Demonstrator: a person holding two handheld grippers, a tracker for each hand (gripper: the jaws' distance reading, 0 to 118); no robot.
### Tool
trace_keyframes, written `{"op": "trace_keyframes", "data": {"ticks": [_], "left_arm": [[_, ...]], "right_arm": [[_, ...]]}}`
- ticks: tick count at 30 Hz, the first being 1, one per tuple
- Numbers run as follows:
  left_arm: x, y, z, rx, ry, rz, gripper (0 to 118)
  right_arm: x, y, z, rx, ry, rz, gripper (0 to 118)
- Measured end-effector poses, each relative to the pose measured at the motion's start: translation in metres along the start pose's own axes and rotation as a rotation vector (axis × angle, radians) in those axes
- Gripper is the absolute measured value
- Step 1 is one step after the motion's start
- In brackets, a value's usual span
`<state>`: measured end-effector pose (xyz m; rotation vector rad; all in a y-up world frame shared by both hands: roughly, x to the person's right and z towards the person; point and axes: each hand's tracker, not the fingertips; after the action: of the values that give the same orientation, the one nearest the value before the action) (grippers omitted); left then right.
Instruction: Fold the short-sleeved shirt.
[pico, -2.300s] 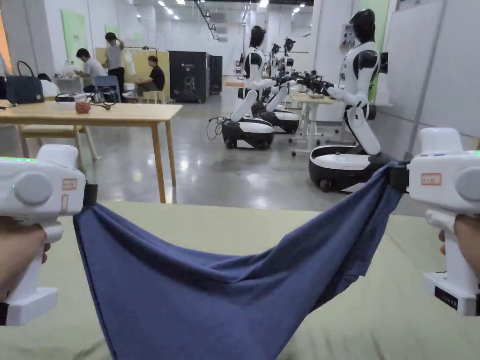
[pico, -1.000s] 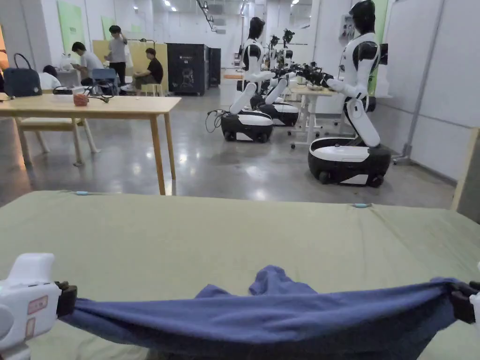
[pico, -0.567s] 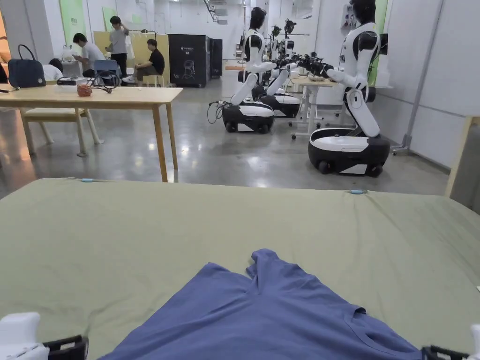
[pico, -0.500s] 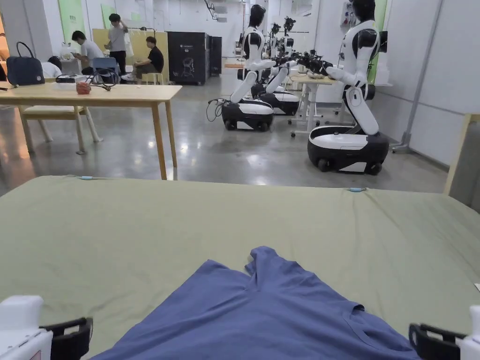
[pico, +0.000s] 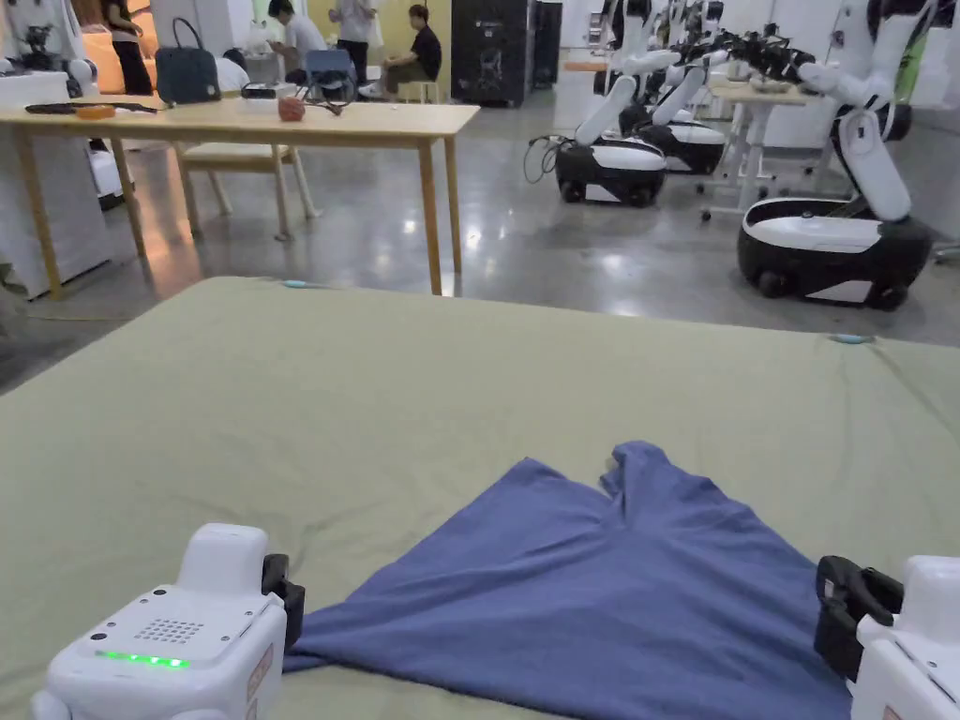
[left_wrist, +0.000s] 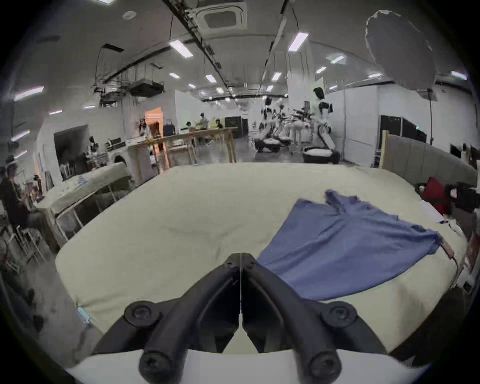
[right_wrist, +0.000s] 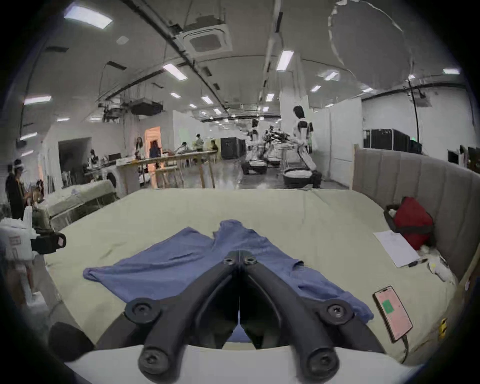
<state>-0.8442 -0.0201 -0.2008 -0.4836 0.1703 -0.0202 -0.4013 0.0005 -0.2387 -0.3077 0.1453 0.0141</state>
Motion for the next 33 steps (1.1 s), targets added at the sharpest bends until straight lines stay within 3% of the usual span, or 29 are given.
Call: {"op": "trace_keyframes", "data": {"ticks": [4, 5, 6, 7, 8, 9, 10, 15, 17, 18, 19, 20, 21, 23, 25, 26, 27, 28, 29, 30, 33], "left_arm": [[-0.039, -0.018, -0.022, -0.068, -0.007, 0.08, 2], [-0.04, -0.022, -0.025, -0.072, -0.01, 0.068, 14], [-0.045, -0.026, -0.032, -0.092, -0.011, 0.061, 43], [-0.05, -0.031, -0.042, -0.138, -0.004, 0.063, 105], [-0.054, -0.035, -0.052, -0.17, -0.004, 0.071, 118], [-0.053, -0.037, -0.052, -0.045, -0.056, 0.159, 117], [-0.057, -0.045, -0.061, -0.137, -0.018, 0.113, 118], [-0.057, -0.045, -0.112, -0.224, -0.034, 0.137, 114], [-0.05, -0.045, -0.119, -0.291, -0.034, 0.118, 97], [-0.046, -0.046, -0.125, -0.332, -0.03, 0.102, 81], [-0.043, -0.049, -0.131, -0.373, -0.034, 0.082, 50], [-0.042, -0.05, -0.132, -0.382, -0.068, 0.082, 36], [-0.048, -0.06, -0.145, -0.355, -0.118, 0.127, 5], [-0.051, -0.056, -0.145, -0.318, -0.09, 0.047, 0], [-0.072, -0.076, -0.167, -0.315, -0.155, 0.104, 0], [-0.084, -0.082, -0.175, -0.302, -0.157, 0.104, 0], [-0.095, -0.083, -0.18, -0.278, -0.154, 0.099, 0], [-0.108, -0.084, -0.187, -0.269, -0.154, 0.087, 0], [-0.12, -0.085, -0.194, -0.272, -0.157, 0.084, 0], [-0.137, -0.088, -0.205, -0.27, -0.165, 0.082, 0], [-0.192, -0.102, -0.238, -0.268, -0.165, 0.088, 0]], "right_arm": [[-0.003, -0.003, -0.011, -0.032, 0.03, -0.008, 0], [-0.004, -0.004, -0.014, -0.039, 0.033, -0.007, 0], [-0.005, -0.005, -0.018, -0.047, 0.035, -0.006, 0], [-0.006, -0.007, -0.022, -0.058, 0.04, -0.006, 0], [-0.007, -0.008, -0.026, -0.067, 0.042, -0.006, 0], [-0.008, -0.01, -0.03, -0.079, 0.044, -0.007, 0], [-0.008, -0.011, -0.034, -0.088, 0.045, -0.008, 0], [-0.007, -0.013, -0.056, -0.127, 0.035, 0.01, 0], [-0.003, -0.01, -0.069, -0.145, 0.029, 0.017, 0], [0.0, -0.008, -0.076, -0.155, 0.022, 0.028, 0], [0.006, -0.005, -0.085, -0.162, 0.017, 0.032, 0], [0.011, -0.002, -0.095, -0.171, 0.015, 0.032, 0], [0.018, 0.002, -0.109, -0.19, 0.017, 0.037, 0], [0.03, 0.009, -0.144, -0.275, 0.022, 0.062, 0], [0.044, 0.015, -0.194, -0.362, 0.03, 0.054, 1], [0.049, 0.016, -0.215, -0.387, 0.022, 0.051, 6], [0.054, 0.018, -0.242, -0.42, 0.021, 0.033, 29], [0.062, 0.019, -0.275, -0.476, 0.03, 0.012, 77], [0.065, 0.018, -0.297, -0.521, 0.024, 0.009, 112], [0.067, 0.015, -0.316, -0.537, 0.003, 0.02, 118], [0.068, 0.011, -0.369, -0.559, -0.038, 0.071, 116]]}}
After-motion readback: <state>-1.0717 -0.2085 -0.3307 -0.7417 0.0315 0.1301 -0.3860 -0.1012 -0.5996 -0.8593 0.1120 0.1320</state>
